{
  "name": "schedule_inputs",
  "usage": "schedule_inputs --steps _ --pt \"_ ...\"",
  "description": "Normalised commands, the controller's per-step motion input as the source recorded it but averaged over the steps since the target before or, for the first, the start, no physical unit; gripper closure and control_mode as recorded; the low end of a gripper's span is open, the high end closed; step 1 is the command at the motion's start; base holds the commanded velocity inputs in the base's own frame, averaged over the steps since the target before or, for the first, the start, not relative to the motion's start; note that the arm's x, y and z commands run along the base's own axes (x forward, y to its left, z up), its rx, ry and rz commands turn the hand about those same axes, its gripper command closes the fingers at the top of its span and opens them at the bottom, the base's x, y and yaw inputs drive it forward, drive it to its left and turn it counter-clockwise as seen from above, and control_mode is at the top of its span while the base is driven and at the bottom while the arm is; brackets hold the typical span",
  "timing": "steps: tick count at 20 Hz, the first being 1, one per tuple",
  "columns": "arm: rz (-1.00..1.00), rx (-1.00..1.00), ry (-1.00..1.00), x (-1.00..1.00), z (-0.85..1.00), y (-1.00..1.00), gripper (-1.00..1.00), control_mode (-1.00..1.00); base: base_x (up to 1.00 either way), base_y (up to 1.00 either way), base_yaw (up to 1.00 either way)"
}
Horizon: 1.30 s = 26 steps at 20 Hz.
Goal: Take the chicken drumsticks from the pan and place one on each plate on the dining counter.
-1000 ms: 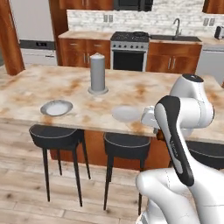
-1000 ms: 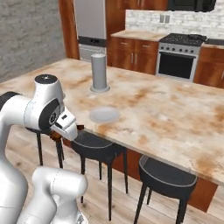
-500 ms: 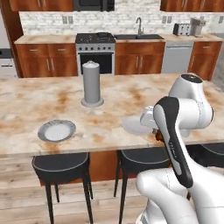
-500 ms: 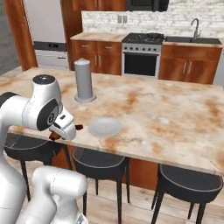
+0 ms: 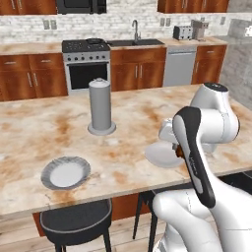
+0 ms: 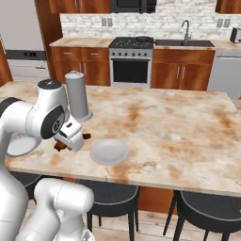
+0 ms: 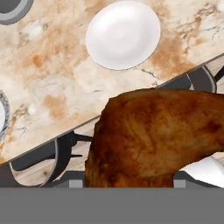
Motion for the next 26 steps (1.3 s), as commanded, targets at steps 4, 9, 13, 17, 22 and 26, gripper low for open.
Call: schedule_inputs --steps 4,9,13,17,22,26 --pt "0.0 0.0 0.0 0.0 0.0 0.0 1.0 1.0 0.14 0.13 -0.04" --pt "0.0 0.0 0.0 0.0 0.0 0.0 1.0 1.0 0.0 0.0 0.0" --pt "0.0 0.0 0.0 0.0 0.0 0.0 1.0 1.0 0.0 0.0 0.0" --pt "0.0 0.0 0.0 0.13 -0.02 -0.05 1.0 -1.0 0.15 -0.04 0.0" --pt "0.0 0.0 0.0 0.7 -0.1 -0.37 1.0 -1.0 0.0 0.0 0.0" --pt "0.0 -0.05 0.01 0.71 -0.25 -0.24 1.0 -1.0 0.0 0.0 0.0"
